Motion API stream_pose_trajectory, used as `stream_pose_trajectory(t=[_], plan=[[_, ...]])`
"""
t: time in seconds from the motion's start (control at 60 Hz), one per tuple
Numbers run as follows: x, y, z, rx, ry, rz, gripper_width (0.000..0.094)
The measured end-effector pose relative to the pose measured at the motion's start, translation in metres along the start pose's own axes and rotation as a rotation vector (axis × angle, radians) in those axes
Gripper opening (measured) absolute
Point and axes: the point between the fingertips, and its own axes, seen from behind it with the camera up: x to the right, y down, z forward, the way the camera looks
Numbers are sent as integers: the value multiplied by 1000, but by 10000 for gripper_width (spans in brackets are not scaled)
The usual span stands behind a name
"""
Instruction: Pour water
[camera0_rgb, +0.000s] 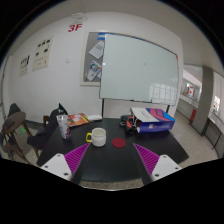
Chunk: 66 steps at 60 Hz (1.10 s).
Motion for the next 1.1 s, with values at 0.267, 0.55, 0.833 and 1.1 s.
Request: stream_pose_trajectory(t=[0.267,0.55,0.833,1.1], plan=[[-62,61,33,-78,25,-20,847],[-213,101,125,-116,-23,71,848],[-306,32,263,16,-96,93,845],[-307,1,349,88,-56,84,716]])
